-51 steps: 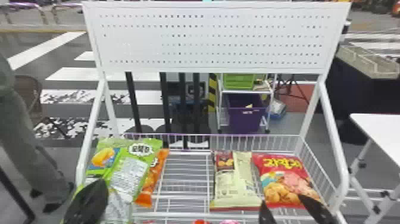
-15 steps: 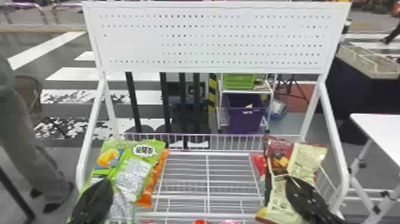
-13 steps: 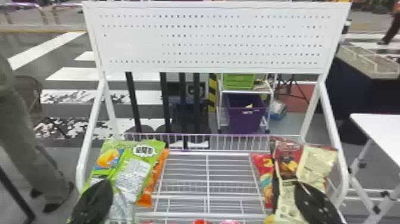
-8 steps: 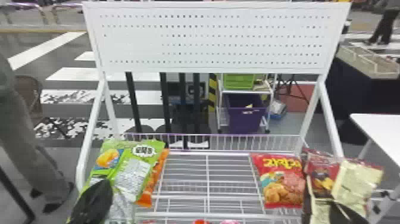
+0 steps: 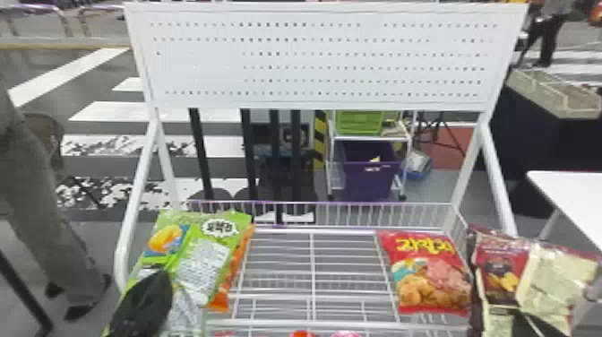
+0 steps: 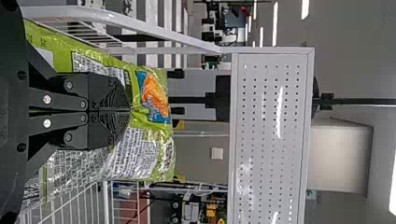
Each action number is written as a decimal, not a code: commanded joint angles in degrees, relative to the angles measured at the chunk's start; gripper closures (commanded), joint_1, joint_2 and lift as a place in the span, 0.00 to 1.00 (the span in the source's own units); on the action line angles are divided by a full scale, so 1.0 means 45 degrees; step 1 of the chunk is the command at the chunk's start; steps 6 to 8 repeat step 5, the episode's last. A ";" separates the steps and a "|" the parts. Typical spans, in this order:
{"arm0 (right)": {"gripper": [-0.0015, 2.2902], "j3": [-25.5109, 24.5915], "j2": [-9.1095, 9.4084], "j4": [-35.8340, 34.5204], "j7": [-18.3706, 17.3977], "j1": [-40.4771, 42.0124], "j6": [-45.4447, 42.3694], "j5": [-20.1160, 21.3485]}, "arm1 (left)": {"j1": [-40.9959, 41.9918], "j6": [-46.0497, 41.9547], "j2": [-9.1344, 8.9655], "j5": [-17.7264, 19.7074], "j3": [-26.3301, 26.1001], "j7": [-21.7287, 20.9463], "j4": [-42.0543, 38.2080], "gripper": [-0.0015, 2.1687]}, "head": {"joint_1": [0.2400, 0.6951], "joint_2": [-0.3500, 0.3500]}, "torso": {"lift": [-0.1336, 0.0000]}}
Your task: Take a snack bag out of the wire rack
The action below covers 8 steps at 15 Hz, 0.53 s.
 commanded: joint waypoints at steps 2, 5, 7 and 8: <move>0.98 0.0040 0.0000 -0.0006 0.0041 0.0021 -0.0078 -0.0014 | 0.0029 0.0000 -0.0007 -0.0004 -0.0020 0.0001 -0.0042 0.77 | 0.57 0.50 | 1.00; 0.98 0.0040 0.0039 0.0014 0.0080 0.0021 -0.0156 0.0005 | 0.0049 0.0000 -0.0007 -0.0023 -0.0020 0.0001 -0.0042 0.77 | 0.57 0.50 | 1.00; 0.98 0.0040 0.0039 0.0014 0.0080 0.0021 -0.0156 0.0005 | 0.0049 0.0000 -0.0007 -0.0023 -0.0020 0.0001 -0.0042 0.77 | 0.57 0.50 | 1.00; 0.98 0.0040 0.0039 0.0014 0.0080 0.0021 -0.0156 0.0005 | 0.0049 0.0000 -0.0007 -0.0023 -0.0020 0.0001 -0.0042 0.77 | 0.57 0.50 | 1.00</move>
